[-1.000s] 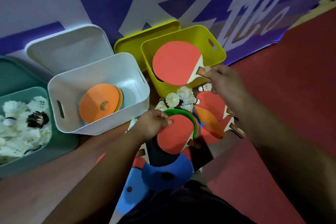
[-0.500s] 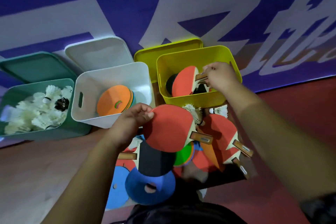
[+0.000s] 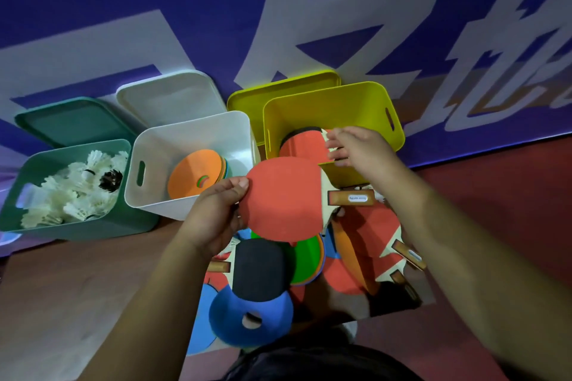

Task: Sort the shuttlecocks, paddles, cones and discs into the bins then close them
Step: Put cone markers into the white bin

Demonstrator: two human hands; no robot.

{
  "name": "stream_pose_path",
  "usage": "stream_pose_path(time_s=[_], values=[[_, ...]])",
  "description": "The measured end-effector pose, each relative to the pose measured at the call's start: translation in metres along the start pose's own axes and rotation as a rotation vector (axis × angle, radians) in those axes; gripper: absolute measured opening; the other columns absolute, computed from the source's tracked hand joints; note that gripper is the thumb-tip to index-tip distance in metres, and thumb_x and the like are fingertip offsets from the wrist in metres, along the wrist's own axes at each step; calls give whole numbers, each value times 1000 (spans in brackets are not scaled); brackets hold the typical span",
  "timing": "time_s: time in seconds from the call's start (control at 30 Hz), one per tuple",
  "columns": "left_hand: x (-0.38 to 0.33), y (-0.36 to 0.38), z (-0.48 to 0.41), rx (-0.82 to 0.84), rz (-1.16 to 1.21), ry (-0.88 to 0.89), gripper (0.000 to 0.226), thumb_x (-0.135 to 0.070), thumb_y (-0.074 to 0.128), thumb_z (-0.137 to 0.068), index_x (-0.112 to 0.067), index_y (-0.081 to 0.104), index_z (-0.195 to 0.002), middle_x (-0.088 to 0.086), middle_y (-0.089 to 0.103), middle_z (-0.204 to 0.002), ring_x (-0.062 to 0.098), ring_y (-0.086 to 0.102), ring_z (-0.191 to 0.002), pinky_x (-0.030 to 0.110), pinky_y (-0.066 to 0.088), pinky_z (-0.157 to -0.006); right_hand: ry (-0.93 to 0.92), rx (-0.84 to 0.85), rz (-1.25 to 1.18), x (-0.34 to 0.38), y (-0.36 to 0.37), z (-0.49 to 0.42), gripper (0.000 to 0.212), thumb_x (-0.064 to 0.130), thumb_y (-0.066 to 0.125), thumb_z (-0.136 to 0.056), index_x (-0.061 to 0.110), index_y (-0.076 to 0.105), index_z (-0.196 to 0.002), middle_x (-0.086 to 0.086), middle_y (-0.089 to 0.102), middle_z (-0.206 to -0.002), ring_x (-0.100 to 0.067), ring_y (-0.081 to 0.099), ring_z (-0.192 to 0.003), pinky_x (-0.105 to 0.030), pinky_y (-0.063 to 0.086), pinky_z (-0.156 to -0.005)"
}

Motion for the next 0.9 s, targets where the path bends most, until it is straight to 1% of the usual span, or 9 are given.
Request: stream_pose_path(time_s=[0.1,0.17,0.3,0.37,0.43,0.6,0.73,0.8,0.9], values=[[-1,13,-12,18,44,-11,29,-22,53,-109,-1,67,-123,16,72,-107,24,68,-91,41,58,-81,45,117,122,2,-1,37,51,66,56,-98,21,79,-106,2,79,-99,-18,71,-81,-38,53,-75],[-1,23,-16,13,74,-14,33,-21,47,-111,-1,65,-130,17,75,-119,21,74,-99,37,63,-82,45,122,262,-1,-10,51,65,77,56,-90,16,77,-105,-9,73,-91,-28,69,-80,-36,51,-72],[-2,38,-23,-55,239,-19,31,-23,44,-113,-6,67,-124,10,79,-112,16,77,-95,32,64,-71,8,108,283,-4,-27,68,35,51,64,-99,19,78,-103,-10,74,-88,-17,69,-71,-30,50,-57],[-2,43,-26,-94,308,-25,31,-25,43,-113,-7,66,-124,8,79,-109,14,78,-90,32,63,-67,2,50,161,-10,-36,67,20,40,71,-98,22,80,-101,-1,72,-86,-19,66,-67,-30,48,-54],[-3,46,-28,-104,356,-43,32,-27,42,-114,-8,64,-126,6,80,-104,13,78,-85,33,63,-63,15,4,-52,-15,-43,64,12,28,74,-98,19,80,-104,-3,69,-88,-20,62,-66,-32,52,-55],[-8,47,-30,-35,266,2,34,-17,39,-112,-4,62,-134,6,78,-104,16,77,-90,34,64,-74,-37,-104,-473,-11,-51,53,25,16,69,-103,1,69,-122,-11,70,-92,-20,70,-76,-39,65,-80],[-10,32,-29,-105,82,54,36,-26,47,-110,-11,57,-141,4,75,-127,29,70,-121,39,58,-99,-76,-245,-537,-4,-55,36,25,19,68,-104,2,69,-122,-11,71,-92,-20,71,-76,-42,65,-85],[-8,23,-26,-146,35,49,33,-26,48,-109,-12,59,-138,2,77,-124,28,72,-117,40,58,-98,-83,-273,-537,1,-53,26,19,21,69,-104,7,69,-117,-13,72,-97,-21,73,-80,-41,65,-87],[0,15,-17,-208,-36,15,36,-35,44,-111,-12,63,-131,2,78,-118,23,75,-97,37,58,-82,-59,-293,-550,6,-48,7,14,19,68,-104,10,67,-114,-15,73,-104,-25,76,-89,-40,65,-88]])
Point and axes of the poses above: each hand's wrist, its own z-axis away from the middle knuckle, its own y-axis out of the palm, x = y × z, the point moved 2 cm from there along -z, towards the middle knuckle
